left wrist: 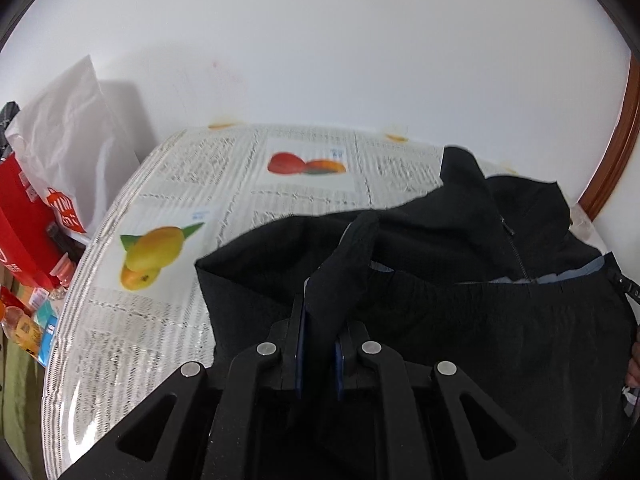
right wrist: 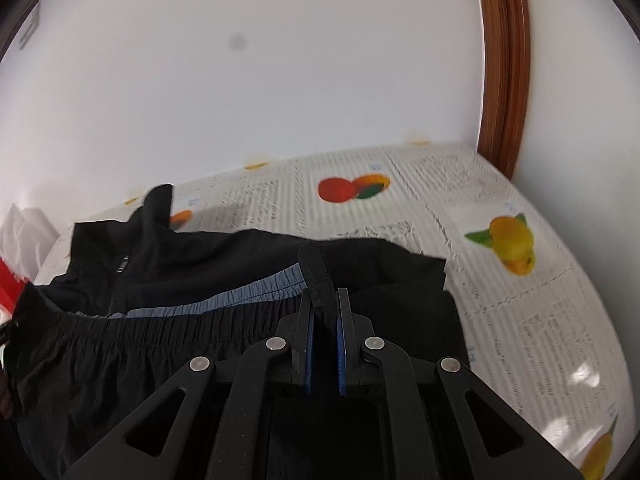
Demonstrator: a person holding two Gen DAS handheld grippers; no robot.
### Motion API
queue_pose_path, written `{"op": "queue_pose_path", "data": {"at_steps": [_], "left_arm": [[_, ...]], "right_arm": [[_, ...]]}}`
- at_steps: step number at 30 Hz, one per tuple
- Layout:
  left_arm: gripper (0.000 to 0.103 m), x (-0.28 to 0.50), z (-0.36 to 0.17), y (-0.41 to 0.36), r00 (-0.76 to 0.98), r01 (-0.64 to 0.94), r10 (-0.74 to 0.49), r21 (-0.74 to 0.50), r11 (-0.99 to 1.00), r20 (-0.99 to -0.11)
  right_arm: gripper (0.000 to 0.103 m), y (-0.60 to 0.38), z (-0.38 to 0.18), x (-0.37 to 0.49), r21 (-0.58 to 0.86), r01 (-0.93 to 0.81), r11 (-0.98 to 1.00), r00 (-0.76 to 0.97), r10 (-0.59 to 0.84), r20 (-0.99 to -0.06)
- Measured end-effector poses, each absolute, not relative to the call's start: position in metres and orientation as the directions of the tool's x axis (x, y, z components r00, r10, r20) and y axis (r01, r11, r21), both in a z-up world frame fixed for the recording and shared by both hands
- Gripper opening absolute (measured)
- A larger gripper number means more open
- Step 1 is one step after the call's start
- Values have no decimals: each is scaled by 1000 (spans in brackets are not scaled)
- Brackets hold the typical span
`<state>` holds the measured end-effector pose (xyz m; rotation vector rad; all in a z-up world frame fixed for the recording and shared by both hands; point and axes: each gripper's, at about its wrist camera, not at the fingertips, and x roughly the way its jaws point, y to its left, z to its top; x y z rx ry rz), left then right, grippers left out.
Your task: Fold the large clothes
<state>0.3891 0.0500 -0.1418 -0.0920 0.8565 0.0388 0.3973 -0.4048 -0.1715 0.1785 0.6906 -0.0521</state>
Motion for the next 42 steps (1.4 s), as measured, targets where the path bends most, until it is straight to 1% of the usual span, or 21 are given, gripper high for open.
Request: {"op": "queue_pose_path", "data": {"at_steps": [2, 4, 5, 6, 7, 8, 9, 11, 13, 16, 20, 24, 30, 33, 36, 39, 42], "left_arm": [[17, 390, -143, 47, 648, -78, 15, -47, 996, -762], [22, 388, -142, 44, 644, -68, 19, -32, 997, -764], [25, 387, -141, 44, 645, -65, 17, -32, 997, -764], [35, 386, -140, 43, 644, -66, 17, -33, 997, -765], [41, 382, -137, 43, 644, -66, 15, -36, 997, -765], [52, 377, -133, 42, 652, -63, 7, -45, 997, -758], [57, 371, -129, 41, 663, -56, -5, -56, 997, -748], [57, 360, -120, 36, 676, -51, 0, -47, 998, -737], [57, 347, -113, 27, 686, -47, -8, -55, 997, -727], [58, 330, -108, 9, 685, -11, -56, -88, 996, -726], [58, 310, -108, -23, 693, 36, -80, -76, 996, -716], [58, 300, -119, -52, 692, 71, -92, -59, 996, -716], [58, 304, -147, -69, 675, 55, -53, -22, 998, -736], [61, 308, -160, -70, 659, 55, -27, 12, 998, -752], [61, 307, -162, -69, 668, 77, -29, 29, 997, -744], [61, 306, -162, -64, 673, 84, -32, 34, 996, -739], [61, 305, -164, -53, 672, 75, -46, 6, 997, -739]], "right_arm": [[11, -401, -175, 404, 119, 121, 986, 756, -14, -655], [16, -398, -175, 406, 90, 128, 988, 743, -35, -669], [24, -397, -173, 405, 69, 134, 989, 736, -53, -674], [35, -396, -169, 401, 47, 144, 988, 736, -75, -673], [37, -395, -161, 393, 29, 157, 987, 744, -98, -661], [44, -393, -156, 385, 28, 159, 987, 754, -103, -649], [51, -392, -149, 377, 32, 154, 988, 765, -99, -636], [55, -385, -136, 356, 38, 131, 991, 785, -81, -614], [55, -375, -129, 339, 32, 107, 994, 795, -66, -603], [55, -356, -131, 317, 47, 42, 998, 794, -5, -608], [55, -326, -152, 304, 29, -22, 999, 770, 35, -637], [55, -305, -168, 296, 16, -72, 997, 758, 65, -649], [55, -310, -192, 303, 1, -30, 1000, 724, 23, -689], [55, -317, -199, 305, -46, -3, 999, 718, -30, -695], [55, -327, -200, 304, -97, 26, 995, 721, -86, -687], [54, -344, -201, 305, -88, 52, 995, 716, -98, -691], [54, -363, -204, 305, -82, 81, 993, 710, -115, -695]]}}
